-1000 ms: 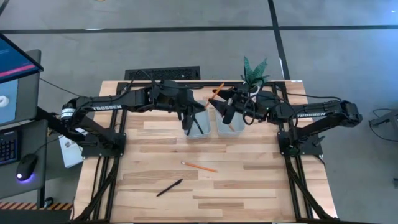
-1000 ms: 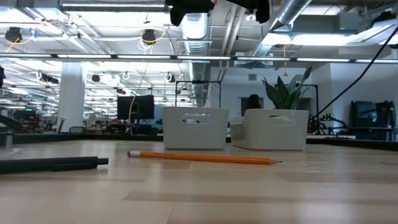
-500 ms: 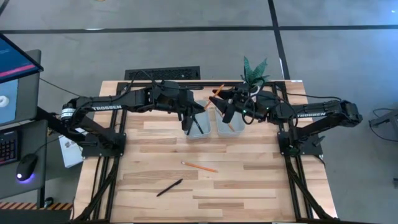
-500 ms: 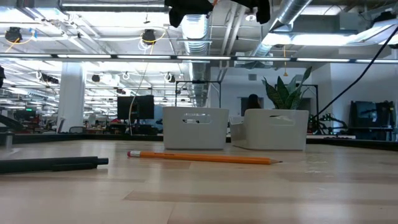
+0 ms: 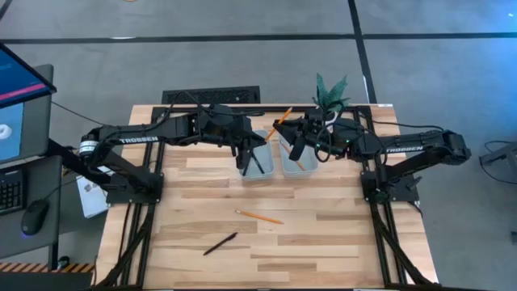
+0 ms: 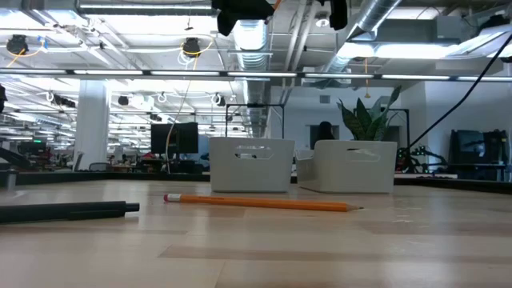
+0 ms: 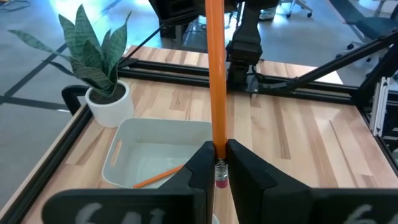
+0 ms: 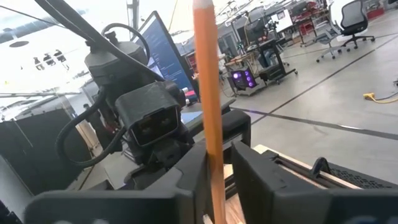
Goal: Sort pens & pencils
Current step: Put the top yellow pencil into the right gray bin
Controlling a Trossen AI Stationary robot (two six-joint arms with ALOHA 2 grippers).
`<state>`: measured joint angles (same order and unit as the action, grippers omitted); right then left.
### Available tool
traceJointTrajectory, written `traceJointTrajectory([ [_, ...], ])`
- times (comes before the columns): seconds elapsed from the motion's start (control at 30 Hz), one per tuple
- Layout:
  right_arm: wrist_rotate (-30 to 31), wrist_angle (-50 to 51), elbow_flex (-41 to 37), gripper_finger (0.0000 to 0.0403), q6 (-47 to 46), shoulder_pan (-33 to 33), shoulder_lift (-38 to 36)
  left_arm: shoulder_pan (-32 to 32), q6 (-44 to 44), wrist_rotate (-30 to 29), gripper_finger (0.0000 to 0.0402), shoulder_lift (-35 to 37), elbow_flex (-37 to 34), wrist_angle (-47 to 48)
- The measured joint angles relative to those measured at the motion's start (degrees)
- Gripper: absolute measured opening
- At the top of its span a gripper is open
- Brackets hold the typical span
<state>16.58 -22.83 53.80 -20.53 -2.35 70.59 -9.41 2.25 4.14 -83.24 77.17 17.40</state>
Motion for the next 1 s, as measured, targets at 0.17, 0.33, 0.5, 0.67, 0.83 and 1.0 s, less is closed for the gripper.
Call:
traceJointTrajectory([
  [0.17,0.0,0.0,0.0,0.0062,0.2,0.0,0.0,0.0,0.3,0.0,0.0026,0.0,0.0,0.1],
  [0.33,0.0,0.1,0.0,0.0054,0.2,0.0,0.0,0.0,0.5,-0.3,0.0026,0.0,0.0,0.1],
  [0.5,0.0,0.0,0.0,0.0059,0.2,0.0,0.0,0.0,-0.5,-0.3,0.0026,0.0,0.0,0.1],
  [0.67,0.0,0.0,0.0,0.0058,0.2,0.0,0.0,0.0,-1.2,-0.3,0.0029,0.0,0.0,0.0],
  [0.83,0.0,0.0,0.0,0.0057,0.0,0.0,0.0,0.0,-1.7,-0.1,0.0052,0.0,0.0,-0.2],
  [1.0,0.0,0.0,0.0,0.0057,0.0,0.0,0.0,0.0,-2.6,-0.8,0.0081,0.0,0.0,-0.4],
])
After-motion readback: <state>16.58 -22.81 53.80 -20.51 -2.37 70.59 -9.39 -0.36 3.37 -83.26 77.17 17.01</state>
